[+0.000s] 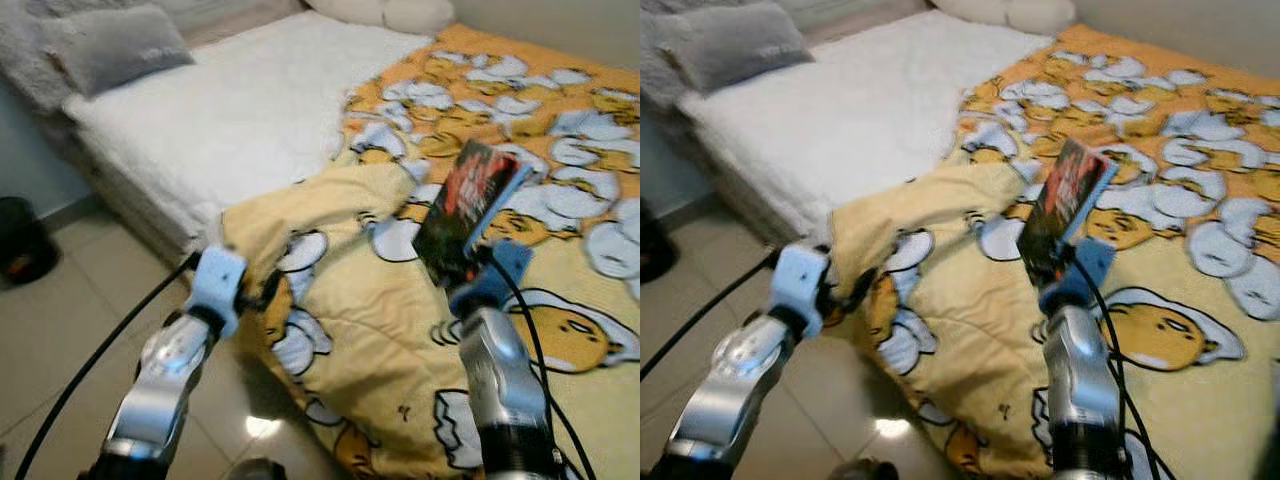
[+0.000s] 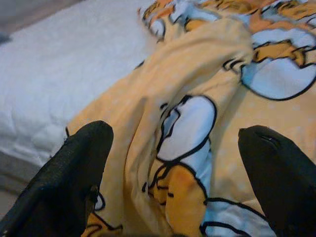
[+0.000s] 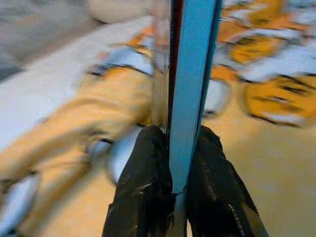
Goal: Clean up the room
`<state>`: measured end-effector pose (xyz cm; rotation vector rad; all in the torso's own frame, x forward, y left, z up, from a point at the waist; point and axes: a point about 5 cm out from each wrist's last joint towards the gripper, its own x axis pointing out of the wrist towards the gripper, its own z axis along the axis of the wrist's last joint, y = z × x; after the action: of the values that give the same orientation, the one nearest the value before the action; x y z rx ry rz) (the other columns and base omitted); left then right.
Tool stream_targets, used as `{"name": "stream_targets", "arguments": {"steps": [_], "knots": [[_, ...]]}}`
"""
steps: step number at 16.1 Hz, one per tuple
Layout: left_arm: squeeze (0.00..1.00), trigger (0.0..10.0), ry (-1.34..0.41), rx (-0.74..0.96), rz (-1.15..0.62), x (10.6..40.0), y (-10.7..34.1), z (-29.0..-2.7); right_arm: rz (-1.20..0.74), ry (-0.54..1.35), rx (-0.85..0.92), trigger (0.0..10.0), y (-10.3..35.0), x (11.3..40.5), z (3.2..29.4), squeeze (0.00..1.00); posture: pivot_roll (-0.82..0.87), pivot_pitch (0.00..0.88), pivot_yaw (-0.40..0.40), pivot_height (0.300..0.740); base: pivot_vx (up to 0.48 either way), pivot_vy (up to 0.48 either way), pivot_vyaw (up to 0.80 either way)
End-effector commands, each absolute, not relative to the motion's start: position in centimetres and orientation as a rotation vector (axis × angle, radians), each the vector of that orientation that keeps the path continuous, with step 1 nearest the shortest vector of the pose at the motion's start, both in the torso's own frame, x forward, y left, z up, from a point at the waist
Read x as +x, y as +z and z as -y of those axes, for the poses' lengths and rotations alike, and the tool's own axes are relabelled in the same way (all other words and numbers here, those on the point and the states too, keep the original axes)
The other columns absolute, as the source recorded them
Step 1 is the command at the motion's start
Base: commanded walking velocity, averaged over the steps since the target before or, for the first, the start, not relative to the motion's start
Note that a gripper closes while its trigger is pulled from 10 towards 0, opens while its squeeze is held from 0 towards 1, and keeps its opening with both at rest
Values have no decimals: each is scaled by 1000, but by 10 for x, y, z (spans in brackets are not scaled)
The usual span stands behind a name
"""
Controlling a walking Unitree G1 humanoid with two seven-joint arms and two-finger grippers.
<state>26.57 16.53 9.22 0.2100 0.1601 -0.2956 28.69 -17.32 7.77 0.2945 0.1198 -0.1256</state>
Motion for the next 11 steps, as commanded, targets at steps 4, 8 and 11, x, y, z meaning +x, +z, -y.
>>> {"name": "stream_targets", "arguments": {"steps": [4,8,11], "knots": [[137,10000,-273,141,-184,275,96,-162,-46,-219,266,10000,91,283,172,0,41,0,32,740,0,0,-795],[133,10000,-171,141,-94,280,103,-170,-73,-300,255,10000,87,275,171,0,43,0,45,740,0,0,-800],[208,10000,-97,141,-16,283,111,-175,-108,-294,254,10000,83,275,169,0,56,0,40,740,0,0,0]]}}
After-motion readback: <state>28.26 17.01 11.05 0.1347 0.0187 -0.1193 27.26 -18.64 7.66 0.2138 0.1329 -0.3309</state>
